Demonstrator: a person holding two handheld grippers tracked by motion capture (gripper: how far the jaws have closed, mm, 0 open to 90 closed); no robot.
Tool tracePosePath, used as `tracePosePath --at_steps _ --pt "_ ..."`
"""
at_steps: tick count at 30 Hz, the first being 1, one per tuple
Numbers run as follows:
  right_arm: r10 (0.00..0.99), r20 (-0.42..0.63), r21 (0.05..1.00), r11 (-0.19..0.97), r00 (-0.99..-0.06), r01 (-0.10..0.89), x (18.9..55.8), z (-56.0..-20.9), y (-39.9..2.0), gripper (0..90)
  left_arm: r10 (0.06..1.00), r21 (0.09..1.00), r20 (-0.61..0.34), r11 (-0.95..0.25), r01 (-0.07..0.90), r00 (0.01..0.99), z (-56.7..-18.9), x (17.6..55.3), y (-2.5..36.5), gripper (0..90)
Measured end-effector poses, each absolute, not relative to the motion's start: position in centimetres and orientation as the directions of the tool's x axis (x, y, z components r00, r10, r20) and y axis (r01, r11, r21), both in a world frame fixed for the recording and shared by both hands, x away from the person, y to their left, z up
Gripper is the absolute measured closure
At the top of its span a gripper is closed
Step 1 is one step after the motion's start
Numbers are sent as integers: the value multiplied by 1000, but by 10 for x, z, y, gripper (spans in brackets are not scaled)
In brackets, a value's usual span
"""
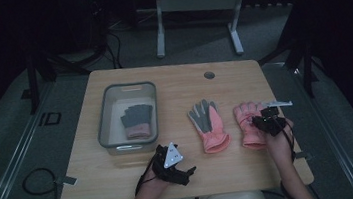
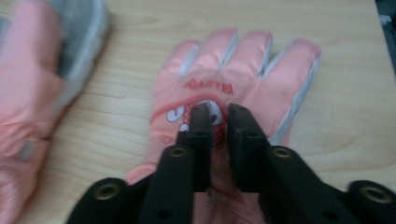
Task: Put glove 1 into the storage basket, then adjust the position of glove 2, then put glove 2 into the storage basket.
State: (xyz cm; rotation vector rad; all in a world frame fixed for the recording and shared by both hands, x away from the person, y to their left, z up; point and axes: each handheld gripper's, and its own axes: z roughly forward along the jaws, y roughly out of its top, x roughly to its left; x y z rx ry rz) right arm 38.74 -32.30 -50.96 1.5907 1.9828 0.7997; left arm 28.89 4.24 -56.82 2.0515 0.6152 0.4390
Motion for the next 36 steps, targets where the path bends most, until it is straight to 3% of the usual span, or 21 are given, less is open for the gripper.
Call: tracePosePath --at_steps 6,16,24,30,36 --pt "949 -49 710 253 -312 657 386 -489 -326 655 586 860 56 -440 259 808 -568 289 43 20" --pt "944 -53 660 277 -325 698 393 -512 -331 624 589 862 52 -435 262 806 -568 289 43 20" --pt "943 -44 642 279 -328 714 397 -525 -330 690 586 858 58 -443 259 808 -568 289 43 20" --pt "950 -17 634 251 -312 731 398 -526 -329 853 585 855 63 -449 258 809 -568 289 42 20" --pt "958 -33 669 233 -286 706 394 -506 -328 875 588 859 51 -439 265 807 -568 289 43 20"
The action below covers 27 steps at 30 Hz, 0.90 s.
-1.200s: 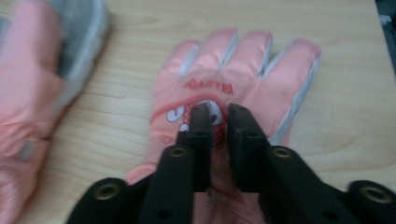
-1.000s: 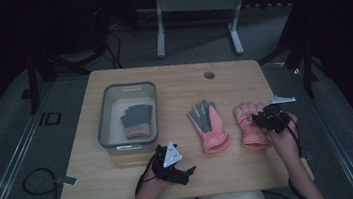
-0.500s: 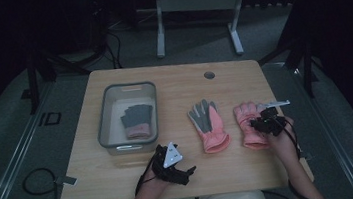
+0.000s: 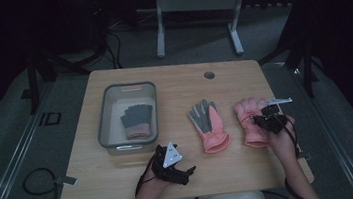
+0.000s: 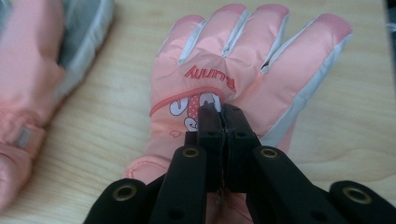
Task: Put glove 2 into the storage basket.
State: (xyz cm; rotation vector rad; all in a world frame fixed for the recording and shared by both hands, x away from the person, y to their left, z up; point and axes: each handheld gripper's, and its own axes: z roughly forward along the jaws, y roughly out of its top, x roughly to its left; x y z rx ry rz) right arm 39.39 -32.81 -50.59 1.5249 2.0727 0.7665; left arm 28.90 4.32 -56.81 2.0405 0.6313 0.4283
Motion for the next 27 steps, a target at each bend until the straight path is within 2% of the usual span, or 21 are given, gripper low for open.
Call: tracePosePath --at_steps 11,19,27 --pt "947 -13 744 224 -321 630 392 -450 -314 874 588 861 57 -437 259 807 -568 289 43 20" --pt "923 -46 781 272 -383 563 391 -415 -284 874 585 860 48 -436 264 810 -568 288 44 20" --pt "888 -42 800 305 -458 517 385 -396 -245 874 589 861 53 -436 262 806 -568 288 43 20"
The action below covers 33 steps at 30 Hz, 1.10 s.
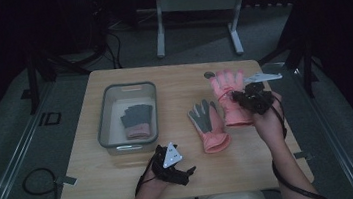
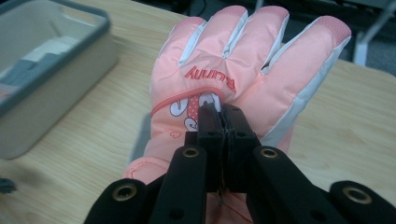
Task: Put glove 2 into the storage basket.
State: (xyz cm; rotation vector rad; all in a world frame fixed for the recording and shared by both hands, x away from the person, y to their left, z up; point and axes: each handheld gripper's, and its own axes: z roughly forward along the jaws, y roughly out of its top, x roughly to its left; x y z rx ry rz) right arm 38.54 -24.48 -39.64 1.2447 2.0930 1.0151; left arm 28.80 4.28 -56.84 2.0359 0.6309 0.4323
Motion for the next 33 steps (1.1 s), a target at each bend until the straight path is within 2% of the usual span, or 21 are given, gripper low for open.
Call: tracePosePath --at_steps 14,22,33 --pt "850 -21 779 344 -527 524 377 -414 -194 874 585 858 63 -446 255 808 -568 288 43 20" --pt "865 -30 767 341 -501 543 375 -425 -192 874 586 857 63 -446 257 808 -568 288 42 20" --pt "873 -1 711 344 -488 613 388 -464 -189 872 586 856 63 -448 258 808 -568 288 42 20"
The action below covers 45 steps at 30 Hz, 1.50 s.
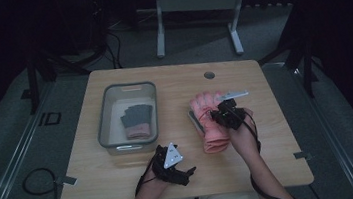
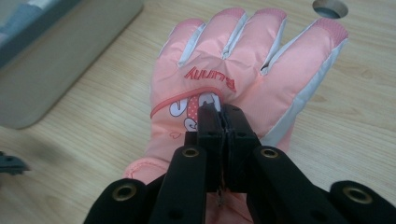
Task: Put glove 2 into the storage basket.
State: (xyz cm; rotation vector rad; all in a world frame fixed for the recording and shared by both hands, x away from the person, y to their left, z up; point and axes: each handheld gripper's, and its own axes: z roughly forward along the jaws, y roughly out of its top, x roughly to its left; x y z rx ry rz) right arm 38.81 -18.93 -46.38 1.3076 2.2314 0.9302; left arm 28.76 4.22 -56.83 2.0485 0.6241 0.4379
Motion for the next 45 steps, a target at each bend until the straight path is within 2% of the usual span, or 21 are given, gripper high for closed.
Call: tracePosePath --at_steps 15,23,30,33,36,40,45 --pt "872 3 676 359 -490 643 397 -496 -186 859 583 854 65 -452 258 810 -568 288 42 20" --pt "867 14 671 361 -498 648 399 -502 -188 848 581 855 69 -454 253 811 -568 286 39 20" --pt "862 18 695 353 -507 626 396 -490 -189 775 569 888 24 -389 243 822 -555 283 38 20" --pt "856 23 720 345 -517 602 390 -479 -191 710 573 882 67 -417 220 817 -550 280 34 46" --pt "851 24 738 339 -524 583 387 -469 -194 694 591 879 58 -413 239 804 -544 281 33 46" --pt "848 11 766 334 -529 550 385 -455 -202 680 590 884 1 -378 275 808 -532 287 34 46" --pt "847 -16 779 344 -532 524 387 -444 -212 665 591 874 0 -392 287 807 -518 296 31 48"
